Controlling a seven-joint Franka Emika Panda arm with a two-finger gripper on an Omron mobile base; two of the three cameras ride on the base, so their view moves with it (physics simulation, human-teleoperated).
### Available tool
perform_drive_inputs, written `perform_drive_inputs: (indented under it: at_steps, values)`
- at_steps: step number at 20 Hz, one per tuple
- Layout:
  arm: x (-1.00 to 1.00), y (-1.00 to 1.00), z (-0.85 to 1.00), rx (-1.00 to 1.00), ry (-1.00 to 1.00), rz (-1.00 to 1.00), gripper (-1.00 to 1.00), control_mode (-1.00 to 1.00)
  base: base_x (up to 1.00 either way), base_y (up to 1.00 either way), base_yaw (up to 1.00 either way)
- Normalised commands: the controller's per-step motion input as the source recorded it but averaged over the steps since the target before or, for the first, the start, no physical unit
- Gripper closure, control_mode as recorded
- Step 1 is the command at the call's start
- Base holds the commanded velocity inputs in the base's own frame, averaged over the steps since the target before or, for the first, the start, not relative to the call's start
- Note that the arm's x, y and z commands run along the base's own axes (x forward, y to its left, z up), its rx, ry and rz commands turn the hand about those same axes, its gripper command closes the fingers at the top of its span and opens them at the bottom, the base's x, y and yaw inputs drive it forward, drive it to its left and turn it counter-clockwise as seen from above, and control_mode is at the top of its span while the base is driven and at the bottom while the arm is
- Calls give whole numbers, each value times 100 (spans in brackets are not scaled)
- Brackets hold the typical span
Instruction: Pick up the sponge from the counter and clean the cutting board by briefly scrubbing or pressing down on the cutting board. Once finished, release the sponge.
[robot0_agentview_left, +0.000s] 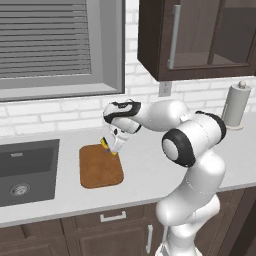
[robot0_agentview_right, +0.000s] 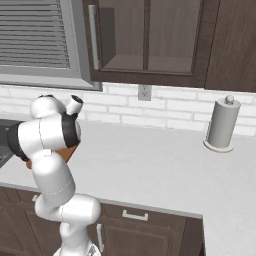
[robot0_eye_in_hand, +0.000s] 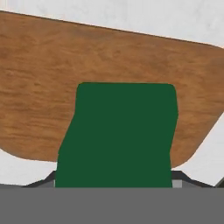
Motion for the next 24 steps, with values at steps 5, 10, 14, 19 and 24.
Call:
perform_drive_inputs:
  at_steps: [5,10,14,19,24]
  values:
    - [-20,-50,-7,4,0,-3,100,-100,0,0,0]
    - [-58,-1,-38,6,-7,-2,100,-100,0,0,0]
    - [-28,0,-54,12,0,-1,100,-100,0,0,0]
    - [8,8,-51,12,0,0,100,-100,0,0,0]
    - [29,37,-47,12,1,0,100,-100,0,0,0]
